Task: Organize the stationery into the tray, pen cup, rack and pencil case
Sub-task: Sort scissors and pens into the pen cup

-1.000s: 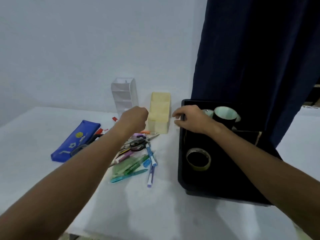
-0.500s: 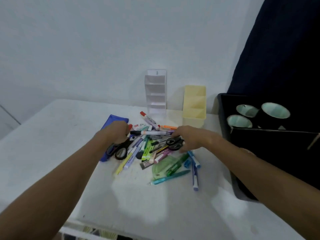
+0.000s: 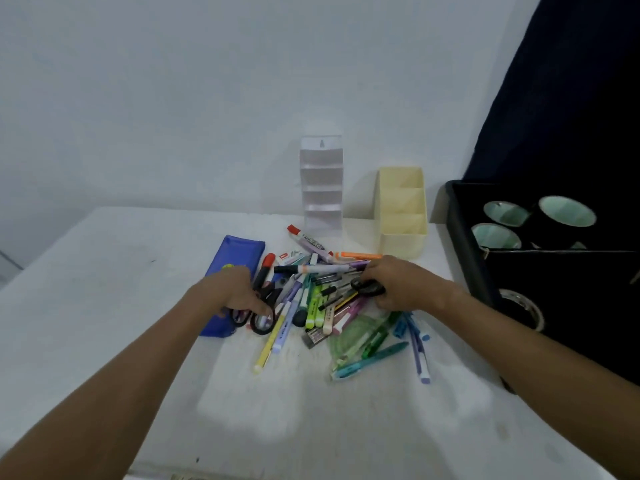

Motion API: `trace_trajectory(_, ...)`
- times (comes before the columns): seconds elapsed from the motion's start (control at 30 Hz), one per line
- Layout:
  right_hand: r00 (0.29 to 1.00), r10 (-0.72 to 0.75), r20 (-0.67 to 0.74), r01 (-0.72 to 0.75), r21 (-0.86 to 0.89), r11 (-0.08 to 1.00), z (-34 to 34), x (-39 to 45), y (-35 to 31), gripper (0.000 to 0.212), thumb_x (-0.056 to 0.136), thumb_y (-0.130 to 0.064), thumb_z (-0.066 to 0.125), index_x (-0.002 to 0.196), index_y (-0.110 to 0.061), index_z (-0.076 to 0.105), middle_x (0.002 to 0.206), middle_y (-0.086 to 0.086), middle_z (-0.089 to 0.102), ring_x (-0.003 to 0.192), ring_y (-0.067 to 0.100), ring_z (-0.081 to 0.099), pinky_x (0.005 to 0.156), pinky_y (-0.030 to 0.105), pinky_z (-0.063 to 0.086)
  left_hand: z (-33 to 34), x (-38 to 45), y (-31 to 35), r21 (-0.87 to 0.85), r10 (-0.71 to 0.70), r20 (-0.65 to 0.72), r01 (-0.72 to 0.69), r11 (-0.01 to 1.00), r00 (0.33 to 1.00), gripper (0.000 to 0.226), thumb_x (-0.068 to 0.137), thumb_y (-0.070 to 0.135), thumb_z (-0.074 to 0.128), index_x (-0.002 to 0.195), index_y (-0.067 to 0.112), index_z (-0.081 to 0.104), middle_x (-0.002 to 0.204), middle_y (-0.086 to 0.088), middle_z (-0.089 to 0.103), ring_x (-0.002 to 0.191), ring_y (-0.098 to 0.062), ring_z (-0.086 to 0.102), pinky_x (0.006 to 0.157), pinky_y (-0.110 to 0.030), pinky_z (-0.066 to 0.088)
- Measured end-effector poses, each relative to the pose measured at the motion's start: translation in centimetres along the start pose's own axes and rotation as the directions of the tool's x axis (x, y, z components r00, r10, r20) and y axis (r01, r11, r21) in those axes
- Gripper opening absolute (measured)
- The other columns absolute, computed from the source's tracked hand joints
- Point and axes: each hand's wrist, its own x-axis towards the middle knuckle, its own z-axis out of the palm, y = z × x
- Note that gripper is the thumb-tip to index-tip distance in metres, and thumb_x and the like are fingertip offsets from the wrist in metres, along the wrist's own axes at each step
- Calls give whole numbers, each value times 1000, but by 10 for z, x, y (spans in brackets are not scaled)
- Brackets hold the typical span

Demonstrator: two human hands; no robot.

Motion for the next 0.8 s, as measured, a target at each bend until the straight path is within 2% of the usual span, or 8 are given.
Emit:
trace_trajectory(0.07,999,-4,-53,6,28,1000,-8,2,5,33,80,-26,65,113,-19,66,107,2,62,98,21,56,82,36,50,-16,-5,1,-21,-3,19,3,1000,1000,39,75,41,76,71,7,56,65,-6,54,54,-17,54,47,-23,45)
trace_trajectory(0.17,991,40,-128,-17,181,983,-27,4,12,21,86,-25,62,105,-16,67,100,3,64,90,19,57,77,30,48,-44,-17,8,24,-10,-2,10,1000,1000,30,77,36,72,74,7,63,69,-6,57,59,-18,58,49,-22,48)
trace_trajectory(0.33,929,207,-308,-53,441,896,-68,-2,30,12,92,-26,59,89,-14,61,87,0,60,73,14,56,63,22,40,-96,-48,35,104,65,-274,-37,994,960,25,76,32,71,77,6,72,79,-14,70,65,-23,58,57,-26,46)
trace_trajectory(0.4,901,248,-357,-50,482,875,-92,-7,39,15,92,-27,60,83,-14,59,81,-3,60,75,18,60,61,24,43,-118,-62,52,50,122,-368,-111,992,922,19,77,29,71,75,11,72,72,-8,69,64,-21,61,61,-27,46)
trace_trajectory(0.5,840,326,-433,-21,576,817,-129,-16,50,19,92,-24,59,88,-5,62,79,2,65,73,20,66,58,32,55,-145,-77,84,6,201,-465,-224,974,862,13,83,26,66,78,14,71,71,-3,71,67,-18,69,66,-31,52)
trace_trajectory(0.6,754,415,-508,23,653,757,-158,-21,63,17,91,-21,59,92,-5,64,83,5,69,71,16,69,56,28,57,-165,-83,121,9,284,-554,-336,942,783,12,86,29,64,83,18,69,74,0,71,69,-16,70,62,-28,49)
trace_trajectory(0.7,663,476,-577,43,664,747,-174,-14,78,17,90,-19,60,89,-3,65,82,7,70,69,19,69,61,33,60,-182,-74,157,-49,340,-647,-482,875,683,16,87,30,62,86,16,68,80,-3,71,67,-16,72,66,-31,51)
trace_trajectory(0.8,617,525,-586,-4,665,746,-176,1,94,18,88,-18,60,85,0,64,81,9,69,68,22,68,70,43,58,-193,-53,196,-94,339,-731,-579,810,593,20,86,29,62,88,10,68,82,-9,71,66,-22,71,59,-27,47)
